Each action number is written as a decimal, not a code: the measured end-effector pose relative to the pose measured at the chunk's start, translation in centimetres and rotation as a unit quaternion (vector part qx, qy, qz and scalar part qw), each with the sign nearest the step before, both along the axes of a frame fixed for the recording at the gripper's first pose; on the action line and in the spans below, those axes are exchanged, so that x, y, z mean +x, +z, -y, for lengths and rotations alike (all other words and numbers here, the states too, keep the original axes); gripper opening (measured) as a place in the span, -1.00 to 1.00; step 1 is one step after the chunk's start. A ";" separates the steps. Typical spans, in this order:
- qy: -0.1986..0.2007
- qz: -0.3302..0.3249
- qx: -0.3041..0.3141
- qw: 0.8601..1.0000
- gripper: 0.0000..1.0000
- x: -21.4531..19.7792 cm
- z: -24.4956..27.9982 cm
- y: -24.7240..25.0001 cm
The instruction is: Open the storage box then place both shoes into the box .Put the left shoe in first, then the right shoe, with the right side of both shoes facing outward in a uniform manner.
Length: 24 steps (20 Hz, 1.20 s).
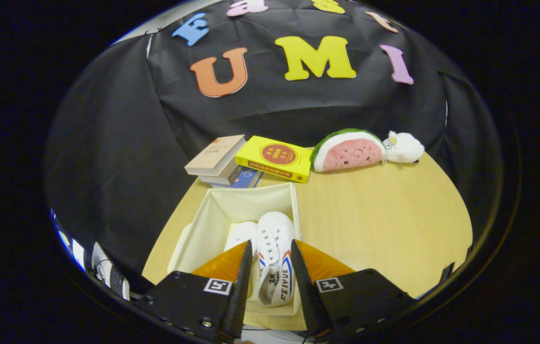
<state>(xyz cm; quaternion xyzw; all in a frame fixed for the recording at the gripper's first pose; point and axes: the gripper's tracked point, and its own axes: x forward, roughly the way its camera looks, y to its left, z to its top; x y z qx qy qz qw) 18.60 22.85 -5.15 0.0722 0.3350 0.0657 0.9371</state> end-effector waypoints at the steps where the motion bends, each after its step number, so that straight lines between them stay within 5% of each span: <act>1: -0.004 0.022 -0.008 1.000 0.11 -0.2 0.6 0.8; 3: -0.019 0.073 -0.031 0.997 0.16 -0.7 2.4 2.4; 9: -0.064 0.194 -0.057 0.977 0.83 -3.8 6.9 5.5; 18: -0.130 0.330 -0.107 0.929 0.91 -7.8 12.6 6.5; 24: -0.125 0.335 -0.125 0.926 0.91 -9.1 12.5 3.0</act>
